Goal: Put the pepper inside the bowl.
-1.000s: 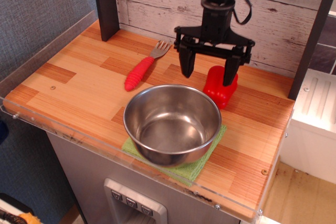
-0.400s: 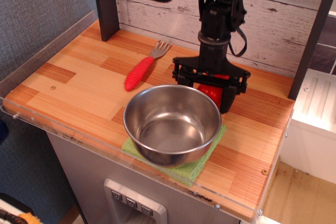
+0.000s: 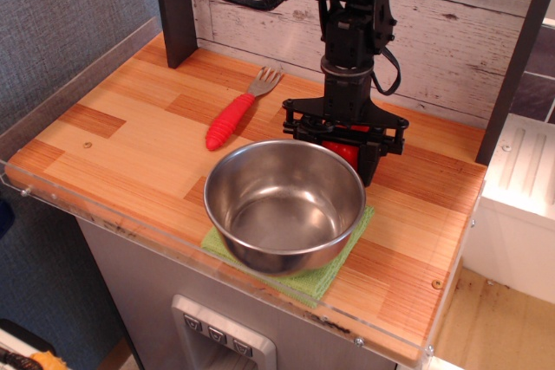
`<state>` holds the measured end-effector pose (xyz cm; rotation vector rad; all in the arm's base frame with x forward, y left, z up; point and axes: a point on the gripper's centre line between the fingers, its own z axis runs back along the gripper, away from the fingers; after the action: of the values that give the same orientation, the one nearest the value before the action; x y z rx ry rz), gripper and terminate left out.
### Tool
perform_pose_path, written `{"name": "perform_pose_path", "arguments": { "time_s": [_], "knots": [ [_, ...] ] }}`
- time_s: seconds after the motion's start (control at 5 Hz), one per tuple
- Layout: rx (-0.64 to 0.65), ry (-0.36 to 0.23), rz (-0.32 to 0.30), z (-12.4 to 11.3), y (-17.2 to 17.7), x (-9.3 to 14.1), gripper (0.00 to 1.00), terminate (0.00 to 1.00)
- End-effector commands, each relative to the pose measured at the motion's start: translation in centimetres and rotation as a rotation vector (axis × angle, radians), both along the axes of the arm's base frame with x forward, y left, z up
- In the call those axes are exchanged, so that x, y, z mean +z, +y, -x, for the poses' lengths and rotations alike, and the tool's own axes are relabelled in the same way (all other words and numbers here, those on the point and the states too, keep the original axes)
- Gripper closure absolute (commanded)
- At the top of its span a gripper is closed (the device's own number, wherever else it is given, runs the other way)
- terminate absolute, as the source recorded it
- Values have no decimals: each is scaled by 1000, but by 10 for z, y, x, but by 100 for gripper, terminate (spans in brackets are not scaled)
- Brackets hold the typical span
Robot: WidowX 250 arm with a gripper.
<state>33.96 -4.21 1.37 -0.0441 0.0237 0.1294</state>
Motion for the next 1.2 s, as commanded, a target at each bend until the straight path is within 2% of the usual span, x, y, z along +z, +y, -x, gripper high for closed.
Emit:
{"name": "perform_pose_path", "arguments": {
  "time_s": [0.0, 0.2, 0.4, 0.6, 0.8, 1.0],
  "knots": [
    [-73, -128, 65, -17, -3, 51, 100, 0],
    [-112, -261, 80, -13, -4, 102, 100, 0],
    [-175, -328, 112, 20, -7, 138, 100, 0],
    [-200, -296, 126, 60, -2, 140, 100, 0],
    [-183, -247, 114, 88, 10, 135, 100, 0],
    [-162, -197, 95, 102, 23, 127, 100, 0]
  ]
}}
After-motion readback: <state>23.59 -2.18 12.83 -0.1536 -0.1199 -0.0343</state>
